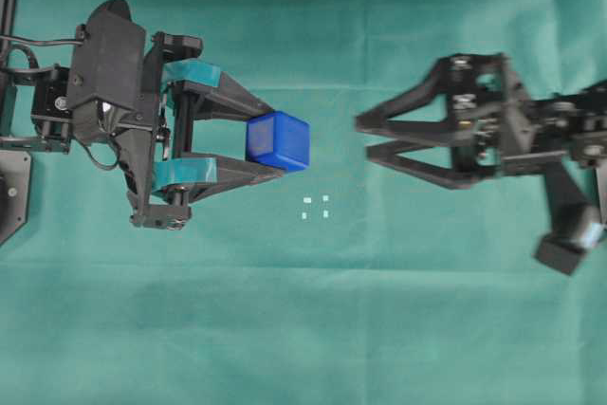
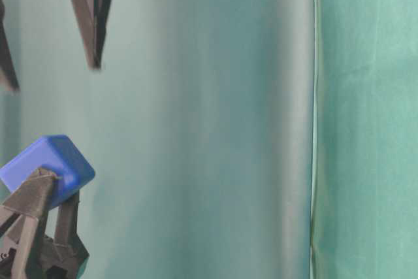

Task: Handover the blue block to the right arm after grasping it with the left arm, then place it in the designated position.
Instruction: 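Close the right gripper on the cube beside the left gripper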

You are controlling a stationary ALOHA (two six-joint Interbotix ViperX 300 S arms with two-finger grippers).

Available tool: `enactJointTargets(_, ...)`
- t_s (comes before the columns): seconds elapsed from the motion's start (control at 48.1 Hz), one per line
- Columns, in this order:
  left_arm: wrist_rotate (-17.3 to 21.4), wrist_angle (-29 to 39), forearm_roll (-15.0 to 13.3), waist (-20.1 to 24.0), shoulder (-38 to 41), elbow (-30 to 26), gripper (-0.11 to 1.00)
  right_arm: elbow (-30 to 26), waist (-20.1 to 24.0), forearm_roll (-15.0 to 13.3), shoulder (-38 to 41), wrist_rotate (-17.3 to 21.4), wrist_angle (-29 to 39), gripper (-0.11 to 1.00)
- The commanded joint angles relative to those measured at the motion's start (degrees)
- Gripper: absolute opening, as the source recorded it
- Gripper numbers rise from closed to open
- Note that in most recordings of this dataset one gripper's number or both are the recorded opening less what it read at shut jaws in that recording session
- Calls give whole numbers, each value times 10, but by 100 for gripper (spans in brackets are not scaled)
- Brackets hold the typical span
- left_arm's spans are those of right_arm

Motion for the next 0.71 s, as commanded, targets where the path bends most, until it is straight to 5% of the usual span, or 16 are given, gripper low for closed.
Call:
enactJointTargets(0.0, 0, -5, -1, -1, -4, -10, 47, -43, -3, -1, 27, 0, -4, 92)
enactJointTargets(0.686, 0, -3, -1, -1, -4, -10, 47, -149, -8, -6, 134, -25, -17, 92)
